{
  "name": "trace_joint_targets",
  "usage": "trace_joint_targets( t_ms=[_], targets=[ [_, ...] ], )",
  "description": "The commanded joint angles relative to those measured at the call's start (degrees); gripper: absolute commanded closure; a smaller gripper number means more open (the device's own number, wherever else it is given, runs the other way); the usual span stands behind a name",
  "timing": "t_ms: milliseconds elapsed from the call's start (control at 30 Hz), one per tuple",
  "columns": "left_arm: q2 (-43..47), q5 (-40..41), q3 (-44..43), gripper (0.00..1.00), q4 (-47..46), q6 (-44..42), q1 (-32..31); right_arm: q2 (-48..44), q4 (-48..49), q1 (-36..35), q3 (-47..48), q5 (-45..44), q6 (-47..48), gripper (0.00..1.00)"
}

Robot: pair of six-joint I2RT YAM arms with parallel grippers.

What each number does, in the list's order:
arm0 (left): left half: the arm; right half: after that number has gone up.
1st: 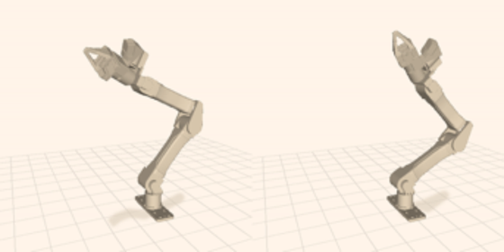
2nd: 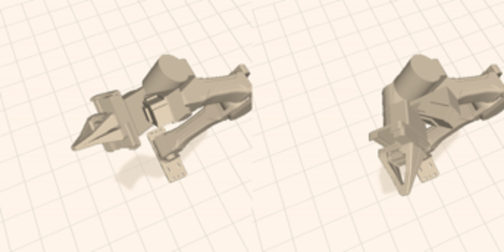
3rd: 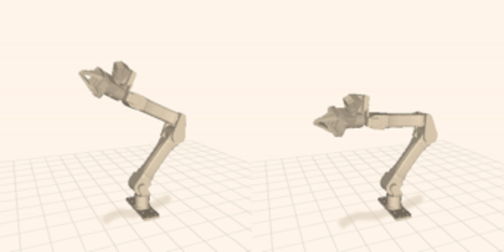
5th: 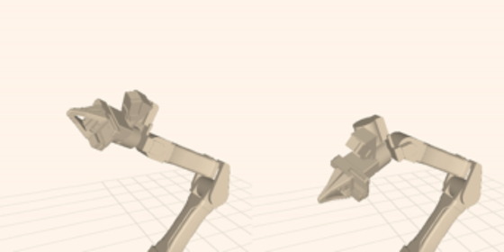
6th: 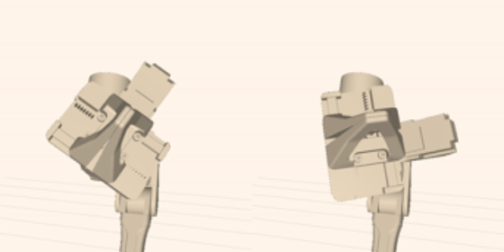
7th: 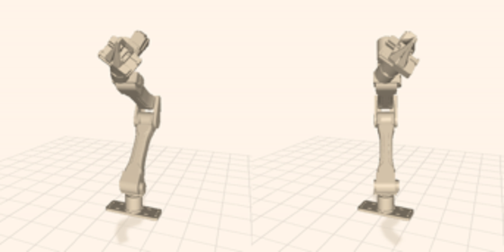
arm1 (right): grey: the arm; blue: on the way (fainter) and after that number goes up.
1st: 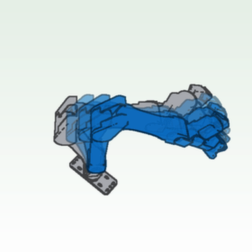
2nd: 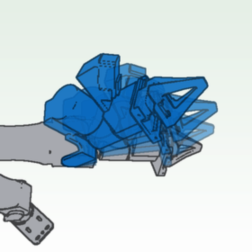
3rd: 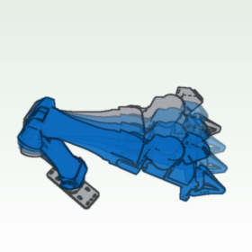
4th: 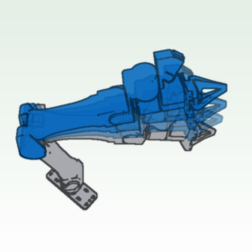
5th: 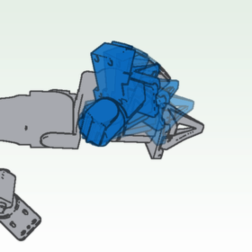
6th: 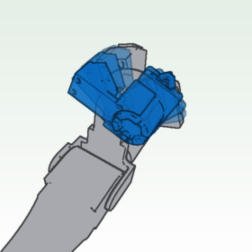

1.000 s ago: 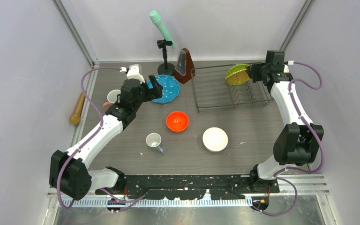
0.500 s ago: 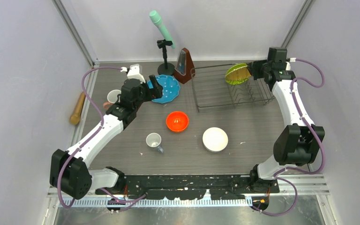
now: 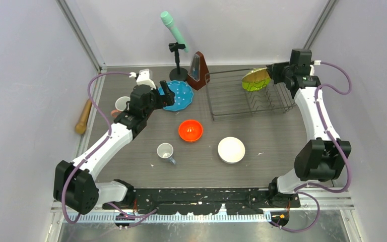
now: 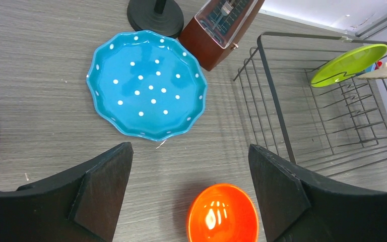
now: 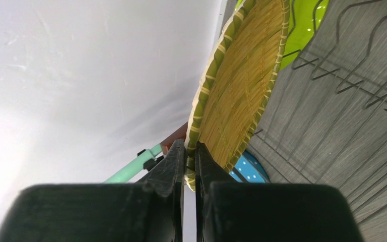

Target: Load the mixed dishes into the dish rack

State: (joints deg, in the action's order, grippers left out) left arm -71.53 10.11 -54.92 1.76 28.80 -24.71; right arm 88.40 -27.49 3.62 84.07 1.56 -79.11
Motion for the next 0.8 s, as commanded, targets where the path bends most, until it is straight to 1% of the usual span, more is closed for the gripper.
trace_joint_targets(
  t_ms=[0,400,767],
  targets=[
    [0.87,0.94,0.6,0.12,-2.38,1.15,0.28,-5.32,4.05,0.16,4.02,-0.77,-0.79,1.0],
    [1.17,1.12,0.86,0.13,-2.36,1.16,0.28,-3.35,4.44,0.36,2.39,-1.35,0.15,1.0],
    [0.45,1.16,0.73,0.13,-2.32,1.25,0.28,0.73,6.13,1.12,0.23,-0.96,0.67,1.0]
  ],
)
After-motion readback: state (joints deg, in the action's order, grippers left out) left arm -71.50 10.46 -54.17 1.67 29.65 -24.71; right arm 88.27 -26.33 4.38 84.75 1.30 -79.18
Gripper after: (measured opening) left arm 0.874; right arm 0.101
